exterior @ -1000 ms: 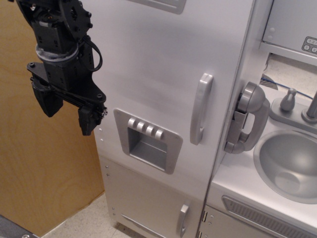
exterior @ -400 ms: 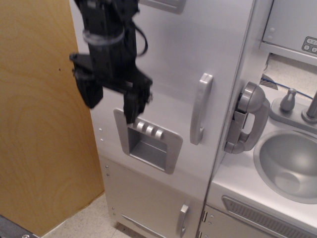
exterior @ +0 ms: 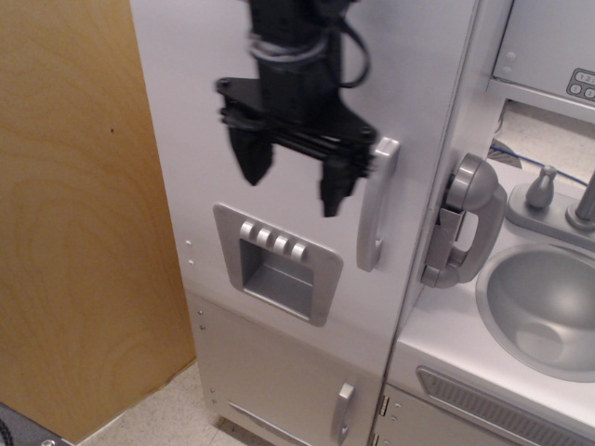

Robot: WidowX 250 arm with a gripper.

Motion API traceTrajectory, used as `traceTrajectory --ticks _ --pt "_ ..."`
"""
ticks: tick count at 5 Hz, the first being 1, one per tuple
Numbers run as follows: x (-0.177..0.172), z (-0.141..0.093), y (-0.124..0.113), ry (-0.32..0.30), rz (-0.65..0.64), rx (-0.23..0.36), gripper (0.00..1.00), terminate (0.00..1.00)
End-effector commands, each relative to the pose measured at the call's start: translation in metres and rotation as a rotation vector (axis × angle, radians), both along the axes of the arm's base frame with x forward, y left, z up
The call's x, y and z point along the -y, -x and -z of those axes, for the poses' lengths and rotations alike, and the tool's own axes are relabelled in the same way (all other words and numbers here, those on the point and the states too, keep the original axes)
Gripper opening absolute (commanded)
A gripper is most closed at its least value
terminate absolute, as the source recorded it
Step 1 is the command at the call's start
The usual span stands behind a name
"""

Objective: Open fridge

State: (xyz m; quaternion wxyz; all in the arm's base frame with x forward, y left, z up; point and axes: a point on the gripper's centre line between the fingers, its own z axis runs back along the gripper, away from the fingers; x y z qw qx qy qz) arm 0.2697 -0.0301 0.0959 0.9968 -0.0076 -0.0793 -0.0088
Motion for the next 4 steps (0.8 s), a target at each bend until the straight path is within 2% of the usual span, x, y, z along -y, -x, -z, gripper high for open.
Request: traceTrajectory --ticks 1,2,4 --pt "0.037 0.01 -0.014 0.011 0.014 0.015 1.0 0.0" --pt "0.039 0.022 -0.024 0.026 0.005 0.018 1.0 0.0" --pt "0.037 0.034 -0.04 -0.038 -0.008 0.14 1.0 0.0"
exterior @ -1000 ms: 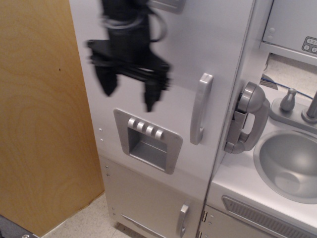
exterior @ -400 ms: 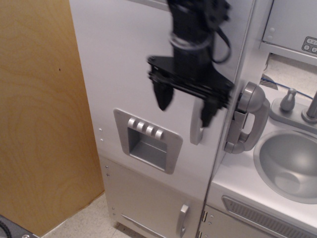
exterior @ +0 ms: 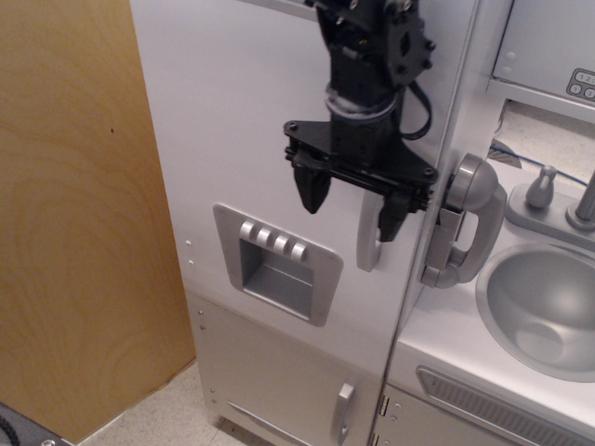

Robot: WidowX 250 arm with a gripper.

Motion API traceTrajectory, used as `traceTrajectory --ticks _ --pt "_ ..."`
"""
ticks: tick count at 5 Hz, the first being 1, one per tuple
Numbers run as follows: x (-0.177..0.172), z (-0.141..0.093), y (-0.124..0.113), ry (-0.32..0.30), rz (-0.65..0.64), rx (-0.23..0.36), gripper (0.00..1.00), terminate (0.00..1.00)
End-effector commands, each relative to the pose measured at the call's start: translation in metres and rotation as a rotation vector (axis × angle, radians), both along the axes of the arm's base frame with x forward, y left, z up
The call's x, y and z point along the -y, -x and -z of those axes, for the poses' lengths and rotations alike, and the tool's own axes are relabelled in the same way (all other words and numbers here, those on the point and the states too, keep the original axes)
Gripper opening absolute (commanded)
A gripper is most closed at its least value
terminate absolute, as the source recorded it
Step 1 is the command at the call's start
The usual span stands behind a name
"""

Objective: Open fridge

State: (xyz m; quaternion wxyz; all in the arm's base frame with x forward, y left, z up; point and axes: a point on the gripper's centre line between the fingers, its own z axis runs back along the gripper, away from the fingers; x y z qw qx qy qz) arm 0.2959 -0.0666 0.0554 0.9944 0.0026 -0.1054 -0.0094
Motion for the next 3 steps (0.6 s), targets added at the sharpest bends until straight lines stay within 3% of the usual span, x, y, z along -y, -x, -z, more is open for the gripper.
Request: traceTrajectory --ticks 1,2,3 --pt "0.001 -0.0057 -0.0231 -0.011 -0.018 0.094 1.0 0.0" --pt "0.004 -0.0042 -0.0262 -0.035 -0.015 0.156 0.0 0.0" --pt "0.0006 -0.0062 -0.0294 -0.008 -0.028 0.182 0.0 0.0"
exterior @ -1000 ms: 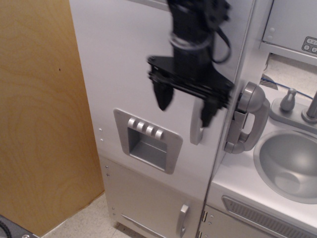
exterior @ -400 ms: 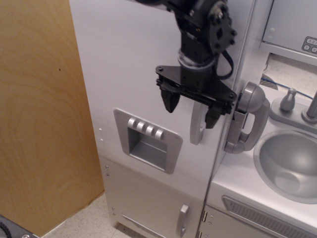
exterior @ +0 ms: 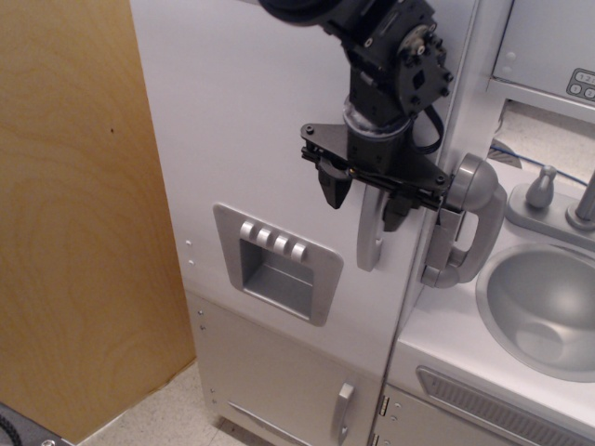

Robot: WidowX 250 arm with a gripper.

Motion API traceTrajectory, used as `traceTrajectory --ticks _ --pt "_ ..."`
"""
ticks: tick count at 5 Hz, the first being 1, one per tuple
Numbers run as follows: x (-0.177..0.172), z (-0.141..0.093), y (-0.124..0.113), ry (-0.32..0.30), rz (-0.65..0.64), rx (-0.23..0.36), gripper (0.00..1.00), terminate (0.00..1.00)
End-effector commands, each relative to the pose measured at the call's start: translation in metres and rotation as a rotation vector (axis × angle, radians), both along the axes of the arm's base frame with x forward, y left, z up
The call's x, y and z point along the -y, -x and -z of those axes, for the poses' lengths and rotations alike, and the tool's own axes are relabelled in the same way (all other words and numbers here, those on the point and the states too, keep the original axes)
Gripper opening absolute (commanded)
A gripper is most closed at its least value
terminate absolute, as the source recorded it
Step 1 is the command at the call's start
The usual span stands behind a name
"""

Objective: Open fridge

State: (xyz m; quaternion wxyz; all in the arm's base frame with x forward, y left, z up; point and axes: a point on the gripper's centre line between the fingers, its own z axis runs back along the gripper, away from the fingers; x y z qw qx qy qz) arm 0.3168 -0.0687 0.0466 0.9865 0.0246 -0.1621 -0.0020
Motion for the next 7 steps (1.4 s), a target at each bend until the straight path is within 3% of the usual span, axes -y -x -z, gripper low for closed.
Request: traceTrajectory --ticks 1,3,4,5,6,7 --pt "-0.008 -0.019 -0.007 0.058 -0.02 0.101 0.0 0.0" --pt "-0.023 -0.024 0.025 0.071 -0.025 0.064 0.0 0.0" --pt "-0.032 -0.024 0.05 0.059 -0.004 0.032 0.0 0.0" --pt "-0.041 -0.024 0.075 0.022 0.051 0.048 0.0 0.0" --pt "-0.052 -0.028 0.091 0.012 0.116 -0.023 1.0 0.0" --pt "-0.047 -0.033 0.101 0.034 0.136 -0.115 1.0 0.0"
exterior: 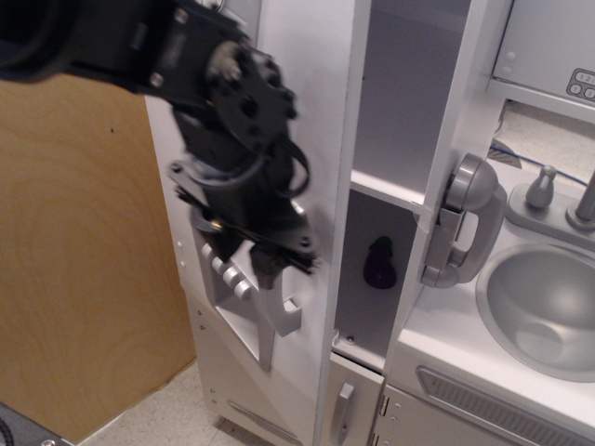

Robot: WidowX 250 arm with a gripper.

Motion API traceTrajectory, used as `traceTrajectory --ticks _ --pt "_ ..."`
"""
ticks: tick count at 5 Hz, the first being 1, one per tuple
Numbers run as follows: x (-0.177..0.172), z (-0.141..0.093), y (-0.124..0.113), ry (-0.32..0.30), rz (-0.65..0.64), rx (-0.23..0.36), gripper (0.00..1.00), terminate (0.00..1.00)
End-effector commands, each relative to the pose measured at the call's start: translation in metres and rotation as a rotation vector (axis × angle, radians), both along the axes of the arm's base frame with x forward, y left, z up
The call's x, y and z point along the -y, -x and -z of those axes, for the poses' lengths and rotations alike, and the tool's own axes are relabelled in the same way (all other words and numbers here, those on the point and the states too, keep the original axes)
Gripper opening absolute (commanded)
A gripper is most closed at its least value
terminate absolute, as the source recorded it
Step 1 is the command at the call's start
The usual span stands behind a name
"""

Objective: Open fridge

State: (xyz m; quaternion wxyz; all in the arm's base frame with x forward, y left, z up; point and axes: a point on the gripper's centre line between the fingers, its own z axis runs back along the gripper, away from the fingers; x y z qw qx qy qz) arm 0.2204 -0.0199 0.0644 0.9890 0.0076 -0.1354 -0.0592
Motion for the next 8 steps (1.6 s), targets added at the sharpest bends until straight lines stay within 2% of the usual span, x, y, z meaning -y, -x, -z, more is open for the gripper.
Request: traceTrajectory --ticks 1,2,3,4,5,6,7,8 --pt "0.018 -0.02 0.016 0.008 0.015 -0.132 1.0 0.0" --pt "0.048 -0.018 0.024 0.046 0.05 -0.216 1.0 0.0" --pt "0.075 -0.017 0.019 0.055 0.076 -0.189 1.0 0.0" --pt "0.103 -0.014 0.019 0.078 0.097 -0.21 1.0 0.0" --pt "0.123 -0.013 0.018 0.08 0.101 -0.187 1.0 0.0" --pt "0.138 -0.015 0.005 0.091 0.071 -0.18 1.0 0.0" --pt "0.138 -0.022 -0.019 0.106 0.028 -0.178 1.0 0.0" --pt "0.122 -0.026 -0.044 0.113 -0.035 -0.147 1.0 0.0"
